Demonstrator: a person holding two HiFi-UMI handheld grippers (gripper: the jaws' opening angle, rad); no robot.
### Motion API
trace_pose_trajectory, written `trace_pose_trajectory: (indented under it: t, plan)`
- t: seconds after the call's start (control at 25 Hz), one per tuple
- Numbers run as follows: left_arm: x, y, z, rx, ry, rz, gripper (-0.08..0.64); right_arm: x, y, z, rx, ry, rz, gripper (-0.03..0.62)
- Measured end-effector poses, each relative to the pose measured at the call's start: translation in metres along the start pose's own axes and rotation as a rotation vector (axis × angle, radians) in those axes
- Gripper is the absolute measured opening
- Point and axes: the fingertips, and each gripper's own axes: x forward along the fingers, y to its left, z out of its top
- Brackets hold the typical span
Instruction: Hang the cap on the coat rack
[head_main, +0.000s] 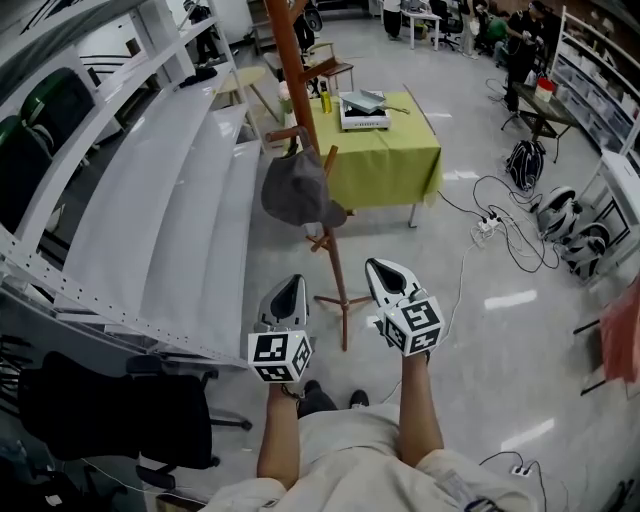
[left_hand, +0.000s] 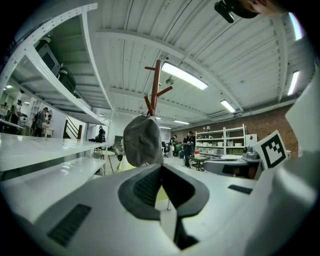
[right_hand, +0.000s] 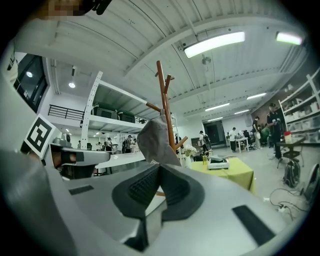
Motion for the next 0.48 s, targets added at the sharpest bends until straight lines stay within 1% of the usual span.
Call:
trace_pose_trajectory:
  t: [0.32,0.48]
  plan:
    - [0.0001,0.0015,-0.0013,0.007,0.005,0.005,0.008,0.0055,0.0031,-0.0062,-0.025,0.038,0.016,0.005]
    - [0.0004,0.0017,0.0004,0.012,0.005,0.006,0.008,0.007,0.0045,-0.0059,-0.03,0.042,0.022,0.005]
